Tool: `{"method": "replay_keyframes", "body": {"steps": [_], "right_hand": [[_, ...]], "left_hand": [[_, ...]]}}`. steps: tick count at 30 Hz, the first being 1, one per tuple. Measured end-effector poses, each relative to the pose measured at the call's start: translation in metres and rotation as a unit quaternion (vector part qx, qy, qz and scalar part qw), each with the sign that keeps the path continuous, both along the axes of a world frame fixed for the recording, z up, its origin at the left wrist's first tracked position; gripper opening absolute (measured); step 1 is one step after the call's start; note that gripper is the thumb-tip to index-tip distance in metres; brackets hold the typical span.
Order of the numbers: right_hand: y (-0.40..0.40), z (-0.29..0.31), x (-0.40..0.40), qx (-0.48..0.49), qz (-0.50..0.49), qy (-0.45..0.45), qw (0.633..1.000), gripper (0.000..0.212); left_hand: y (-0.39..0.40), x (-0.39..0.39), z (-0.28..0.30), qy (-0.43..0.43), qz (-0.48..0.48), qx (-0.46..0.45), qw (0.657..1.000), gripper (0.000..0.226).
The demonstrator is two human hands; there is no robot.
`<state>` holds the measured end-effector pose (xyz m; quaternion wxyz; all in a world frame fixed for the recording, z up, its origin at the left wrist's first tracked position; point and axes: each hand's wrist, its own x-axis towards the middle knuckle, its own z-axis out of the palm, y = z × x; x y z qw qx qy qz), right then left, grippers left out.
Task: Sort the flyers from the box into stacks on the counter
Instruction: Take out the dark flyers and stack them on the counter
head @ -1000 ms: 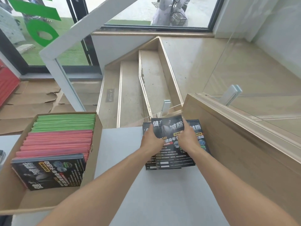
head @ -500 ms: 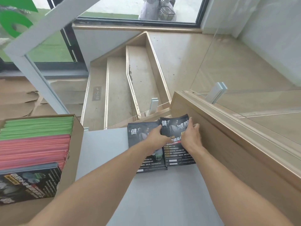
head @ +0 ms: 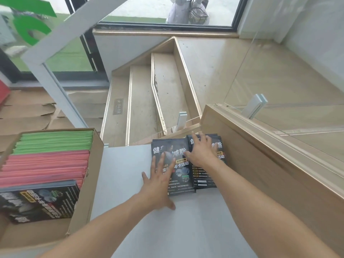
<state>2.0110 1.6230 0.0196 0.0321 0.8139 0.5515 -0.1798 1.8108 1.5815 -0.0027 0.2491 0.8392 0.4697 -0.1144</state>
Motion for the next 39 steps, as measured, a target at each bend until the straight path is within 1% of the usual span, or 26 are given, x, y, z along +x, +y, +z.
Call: {"method": "replay_keyframes", "body": {"steps": [3,7,10,13,18,20,22,24,25,27,28,29,31,33,35,37,39], "right_hand": [[0.019,0.003,0.008,-0.077,-0.002,0.007,0.997,0.095],[0.031,0.003,0.027,-0.146,-0.052,0.041,0.987,0.108],[0.033,0.000,0.035,-0.144,-0.061,0.060,0.986,0.111],[0.035,0.000,0.038,-0.122,-0.057,0.063,0.989,0.104],[0.039,-0.002,0.041,-0.101,-0.039,0.043,0.993,0.095],[0.040,-0.003,0.040,-0.096,-0.039,0.042,0.994,0.094],[0.041,-0.004,0.041,-0.103,-0.041,0.049,0.993,0.097],[0.042,-0.003,0.043,-0.110,-0.027,0.040,0.993,0.098],[0.042,-0.001,0.043,-0.099,-0.009,0.031,0.995,0.093],[0.045,0.001,0.043,-0.055,0.029,0.027,0.998,0.070],[0.046,0.002,0.042,-0.043,0.037,0.029,0.998,0.061],[0.047,0.002,0.042,-0.044,0.036,0.029,0.998,0.056],[0.047,0.001,0.044,-0.066,0.019,0.035,0.997,0.052],[0.045,-0.002,0.046,-0.082,0.003,0.057,0.995,0.048],[0.043,-0.004,0.047,-0.077,-0.003,0.064,0.995,0.047],[0.043,-0.006,0.048,-0.070,-0.001,0.044,0.997,0.047],[0.044,-0.007,0.048,-0.064,-0.001,0.020,0.998,0.047]], "left_hand": [[-0.009,-0.004,-0.009,-0.030,-0.002,-0.001,1.000,0.144],[-0.004,-0.004,-0.014,-0.080,0.005,0.019,0.997,0.120],[-0.001,-0.003,-0.014,-0.099,0.014,0.018,0.995,0.109],[-0.001,-0.001,-0.017,-0.097,0.015,0.014,0.995,0.102],[-0.002,0.000,-0.022,-0.080,0.011,0.025,0.996,0.096],[-0.004,0.004,-0.020,-0.057,0.017,0.037,0.998,0.098],[-0.007,0.013,-0.015,-0.028,0.019,0.066,0.997,0.110],[-0.009,0.028,-0.012,-0.016,0.002,0.098,0.995,0.125],[-0.011,0.038,-0.011,-0.017,-0.012,0.114,0.993,0.130],[-0.017,0.059,-0.012,-0.021,-0.036,0.131,0.991,0.135],[-0.019,0.068,-0.014,-0.020,-0.046,0.132,0.990,0.136],[-0.021,0.077,-0.016,-0.017,-0.056,0.131,0.990,0.134],[-0.024,0.091,-0.020,-0.012,-0.068,0.123,0.990,0.127],[-0.025,0.098,-0.022,-0.019,-0.070,0.113,0.991,0.111],[-0.023,0.102,-0.022,-0.034,-0.069,0.106,0.991,0.095],[-0.021,0.105,-0.022,-0.046,-0.066,0.104,0.991,0.083],[-0.020,0.107,-0.021,-0.048,-0.059,0.106,0.991,0.079]]}}
